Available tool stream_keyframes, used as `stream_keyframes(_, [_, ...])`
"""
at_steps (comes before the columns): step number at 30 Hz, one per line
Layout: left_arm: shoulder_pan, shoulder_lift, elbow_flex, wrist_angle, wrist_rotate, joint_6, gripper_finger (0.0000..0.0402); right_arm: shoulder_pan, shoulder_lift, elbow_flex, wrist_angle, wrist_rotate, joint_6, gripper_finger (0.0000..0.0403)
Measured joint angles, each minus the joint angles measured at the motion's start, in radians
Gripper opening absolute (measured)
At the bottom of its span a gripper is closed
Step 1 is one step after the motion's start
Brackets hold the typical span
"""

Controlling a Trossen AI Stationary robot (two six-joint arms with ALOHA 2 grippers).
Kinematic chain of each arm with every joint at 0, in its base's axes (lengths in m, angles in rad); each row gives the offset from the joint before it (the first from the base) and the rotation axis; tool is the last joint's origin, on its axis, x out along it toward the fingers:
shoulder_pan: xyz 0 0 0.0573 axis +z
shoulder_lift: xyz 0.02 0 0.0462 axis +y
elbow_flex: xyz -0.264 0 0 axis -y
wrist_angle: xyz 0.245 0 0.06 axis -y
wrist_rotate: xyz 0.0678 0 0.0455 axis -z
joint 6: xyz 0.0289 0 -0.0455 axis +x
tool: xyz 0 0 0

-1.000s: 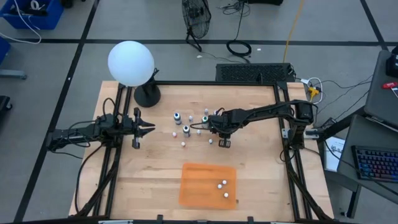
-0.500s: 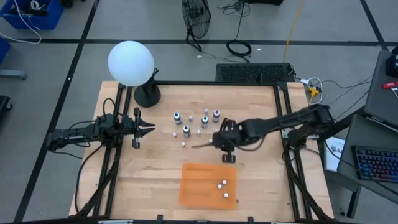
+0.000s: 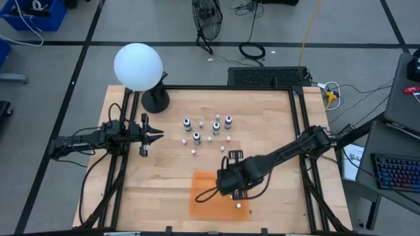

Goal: Pick & Place food coloring
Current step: Put the small orange food coloring bottle into the orange container

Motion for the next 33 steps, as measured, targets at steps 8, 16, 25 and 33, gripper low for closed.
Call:
stream_keyframes(8, [0.0, 0.0, 0.0, 0.0, 0.0, 0.0, 0.0067, -0.008, 0.032, -0.232, 0.268, -0.142, -0.021, 0.0052])
stream_keyframes(16, [0.0, 0.0, 0.0, 0.0, 0.0, 0.0, 0.0067, -0.027, 0.032, -0.376, 0.474, -0.196, -0.048, 0.0052])
stream_keyframes(25, [0.0, 0.0, 0.0, 0.0, 0.0, 0.0, 0.0067, -0.044, 0.031, -0.406, 0.521, -0.22, -0.051, 0.0071])
stream_keyframes(33, [0.0, 0.0, 0.0, 0.0, 0.0, 0.0, 0.0067, -0.044, 0.028, -0.406, 0.52, -0.22, -0.017, 0.0156])
